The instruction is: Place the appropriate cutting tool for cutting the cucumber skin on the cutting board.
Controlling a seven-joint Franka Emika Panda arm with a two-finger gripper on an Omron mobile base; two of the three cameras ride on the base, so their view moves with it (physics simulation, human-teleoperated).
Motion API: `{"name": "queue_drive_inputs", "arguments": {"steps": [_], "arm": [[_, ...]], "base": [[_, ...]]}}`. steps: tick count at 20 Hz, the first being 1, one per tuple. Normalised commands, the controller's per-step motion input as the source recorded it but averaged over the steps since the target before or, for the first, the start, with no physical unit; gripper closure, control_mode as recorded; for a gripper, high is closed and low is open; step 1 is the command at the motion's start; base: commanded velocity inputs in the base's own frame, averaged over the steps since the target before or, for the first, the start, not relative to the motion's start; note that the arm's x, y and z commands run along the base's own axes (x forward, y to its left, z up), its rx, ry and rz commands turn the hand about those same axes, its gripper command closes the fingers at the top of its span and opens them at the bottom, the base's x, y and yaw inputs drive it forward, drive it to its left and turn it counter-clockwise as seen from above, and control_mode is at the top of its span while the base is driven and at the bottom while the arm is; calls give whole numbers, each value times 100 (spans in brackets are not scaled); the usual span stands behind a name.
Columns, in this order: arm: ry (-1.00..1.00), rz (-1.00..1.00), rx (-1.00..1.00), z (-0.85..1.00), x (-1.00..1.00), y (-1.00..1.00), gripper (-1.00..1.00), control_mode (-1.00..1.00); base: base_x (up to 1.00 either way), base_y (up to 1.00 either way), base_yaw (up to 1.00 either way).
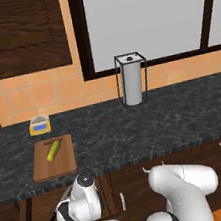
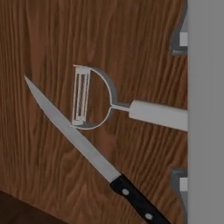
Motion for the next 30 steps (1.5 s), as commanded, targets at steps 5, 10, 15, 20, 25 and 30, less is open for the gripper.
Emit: {"name": "queue_drive_inputs", "arguments": {"steps": [5, 10, 15, 20, 25, 30], "arm": [[0, 0, 0, -42, 10, 30, -100, -100], [0, 0, 0, -48, 12, 37, 100, -100], [0, 0, 0, -32, 3, 16, 100, -100], [0, 0, 6, 11, -22, 0, 100, -100], [0, 0, 13, 38, -54, 0, 100, -100], [2, 0, 13, 51, -59, 0, 100, -100]], "base": [[0, 0, 0], [0, 0, 0], [0, 0, 0], [0, 0, 0], [0, 0, 0], [0, 0, 0]]}}
